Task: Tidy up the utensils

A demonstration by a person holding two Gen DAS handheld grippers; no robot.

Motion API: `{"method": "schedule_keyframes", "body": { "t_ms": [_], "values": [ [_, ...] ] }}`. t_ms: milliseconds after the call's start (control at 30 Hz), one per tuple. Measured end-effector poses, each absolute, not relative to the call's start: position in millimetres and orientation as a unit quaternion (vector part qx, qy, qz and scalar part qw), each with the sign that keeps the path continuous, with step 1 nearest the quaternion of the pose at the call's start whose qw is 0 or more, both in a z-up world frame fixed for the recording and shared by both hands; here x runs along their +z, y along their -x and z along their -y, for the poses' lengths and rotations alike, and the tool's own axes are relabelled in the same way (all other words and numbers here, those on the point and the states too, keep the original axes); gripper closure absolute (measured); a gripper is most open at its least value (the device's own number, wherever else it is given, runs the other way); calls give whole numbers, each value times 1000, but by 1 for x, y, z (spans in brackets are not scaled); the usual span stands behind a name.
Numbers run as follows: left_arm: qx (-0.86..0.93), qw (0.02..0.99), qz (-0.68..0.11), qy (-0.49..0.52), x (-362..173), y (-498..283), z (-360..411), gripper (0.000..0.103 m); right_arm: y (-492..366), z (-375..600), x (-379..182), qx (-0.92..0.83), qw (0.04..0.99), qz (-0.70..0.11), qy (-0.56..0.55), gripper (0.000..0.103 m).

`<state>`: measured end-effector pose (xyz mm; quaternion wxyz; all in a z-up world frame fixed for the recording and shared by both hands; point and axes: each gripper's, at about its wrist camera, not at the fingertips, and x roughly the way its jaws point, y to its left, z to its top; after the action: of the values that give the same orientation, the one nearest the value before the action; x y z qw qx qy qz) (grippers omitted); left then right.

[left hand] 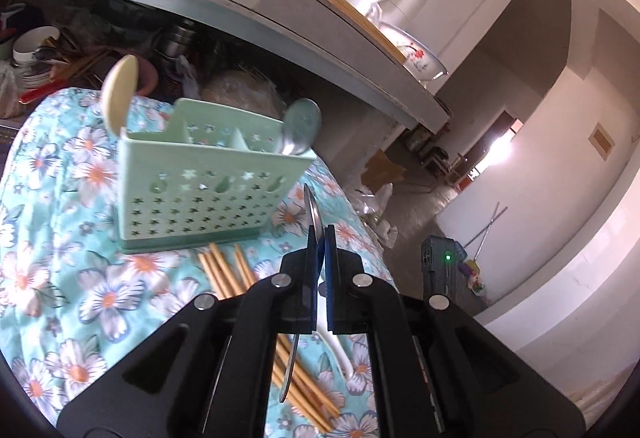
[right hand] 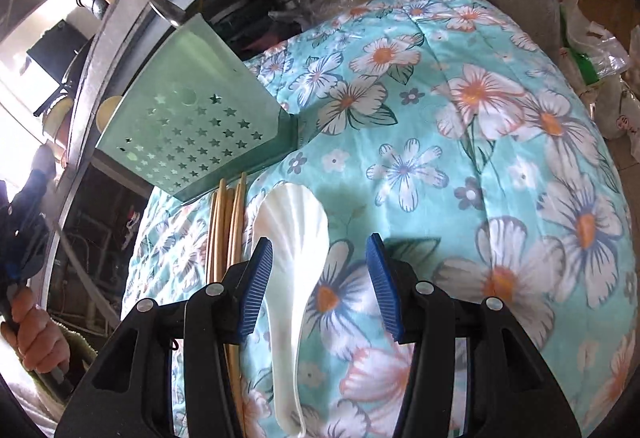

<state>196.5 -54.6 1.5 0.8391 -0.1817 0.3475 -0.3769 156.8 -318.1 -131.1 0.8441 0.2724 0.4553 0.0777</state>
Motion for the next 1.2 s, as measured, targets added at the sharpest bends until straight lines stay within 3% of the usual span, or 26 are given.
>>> {"method": "schedule_keyframes", "body": {
  "t_ms": [200, 867, 1200],
  "values": [
    [-359, 845, -344, 197, -6, -198, 36, 101, -175, 322, -141, 90, 831, -469, -286, 63],
    [-332, 849, -347, 219, -32, -206, 9, 101, -198, 296, -129, 111, 833, -499, -214, 97],
    [-327, 851, -341, 228, -36, -204, -4, 101, -183, 282, -83, 64, 869, -476, -116, 99]
  ]
}}
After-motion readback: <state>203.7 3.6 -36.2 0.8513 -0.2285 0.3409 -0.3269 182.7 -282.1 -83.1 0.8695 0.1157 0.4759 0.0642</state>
